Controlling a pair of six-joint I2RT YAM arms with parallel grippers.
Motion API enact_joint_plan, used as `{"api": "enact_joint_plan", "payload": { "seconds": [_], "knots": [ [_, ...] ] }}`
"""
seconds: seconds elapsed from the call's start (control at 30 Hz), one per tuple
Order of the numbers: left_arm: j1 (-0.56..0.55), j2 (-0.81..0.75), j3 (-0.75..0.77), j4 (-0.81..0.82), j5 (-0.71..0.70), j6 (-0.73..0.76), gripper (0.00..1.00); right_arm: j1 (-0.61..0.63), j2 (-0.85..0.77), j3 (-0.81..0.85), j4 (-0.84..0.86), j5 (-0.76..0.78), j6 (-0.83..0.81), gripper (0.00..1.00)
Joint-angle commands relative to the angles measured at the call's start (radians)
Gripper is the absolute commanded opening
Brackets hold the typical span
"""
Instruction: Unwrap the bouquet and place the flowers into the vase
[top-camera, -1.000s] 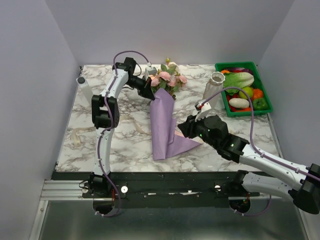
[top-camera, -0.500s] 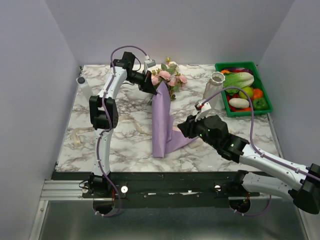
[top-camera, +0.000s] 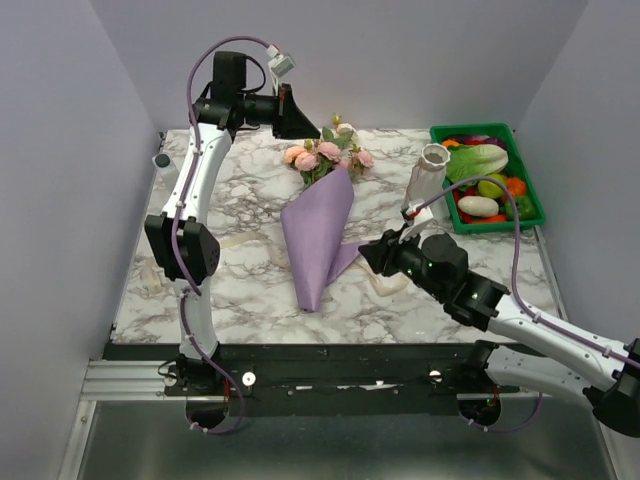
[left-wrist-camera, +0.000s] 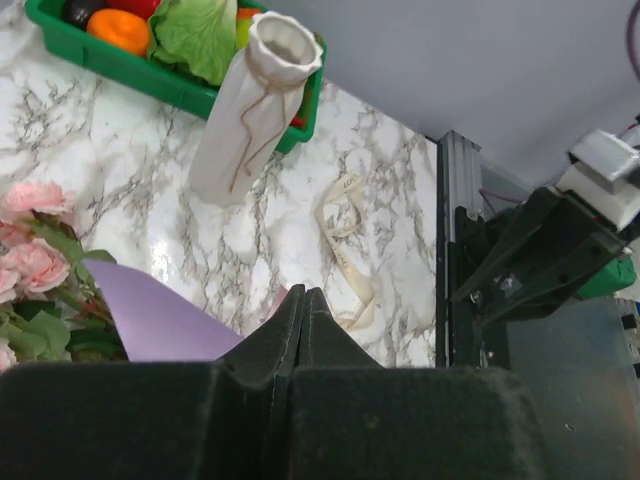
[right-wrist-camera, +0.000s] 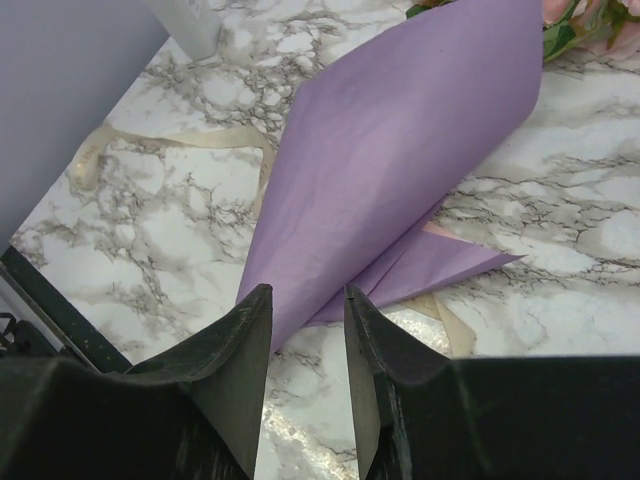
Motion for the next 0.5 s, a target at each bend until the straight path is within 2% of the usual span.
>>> {"api": "enact_joint_plan", "payload": {
  "seconds": [0.0,0.03,0.07,0.1,0.13,0.17,0.2,0.23,0.27,0.33,0.47],
  "knots": [
    [-0.014,-0.101,-0.083,0.293,0.049,-0.305,0.15,0.002,-0.024,-0.025,0.023,-0.006,0.014,0.43],
    [-0.011,-0.106,-0.102,0.283,0.041,-0.282,0.24,0.001,-0.028,-0.025,0.023,-0.007,0.013,0.43],
    [-0.005,-0.104,-0.123,0.204,0.033,-0.230,0.37,0.002,-0.035,-0.027,0.023,-0.006,0.013,0.43],
    [0.003,-0.084,-0.126,0.147,0.014,-0.119,0.78,0.001,-0.040,-0.033,0.021,-0.006,0.013,0.43],
    [0.018,-0.066,-0.120,0.076,-0.011,-0.040,0.97,0.002,-0.043,-0.037,0.023,-0.007,0.011,0.43],
    [0.023,-0.043,-0.090,-0.089,-0.040,0.045,0.99,0.002,-0.050,-0.039,0.021,-0.009,0.008,0.43],
    [0.027,0.010,-0.068,-0.180,-0.106,0.134,0.99,0.002,-0.057,-0.042,0.021,-0.010,0.008,0.44],
    [0.029,0.034,-0.051,-0.255,-0.147,0.307,0.99,0.002,-0.060,-0.042,0.020,-0.010,0.007,0.44],
    [0.033,0.055,-0.056,-0.339,-0.180,0.354,0.99,0.002,-0.063,-0.045,0.021,-0.010,0.007,0.43],
    [0.038,0.094,-0.092,-0.375,-0.236,0.464,0.99,0.001,-0.069,-0.046,0.018,-0.012,0.004,0.44],
    [0.062,0.100,-0.239,-0.336,-0.255,0.578,0.99,0.002,-0.058,-0.045,0.020,-0.013,0.002,0.44]
  ]
}}
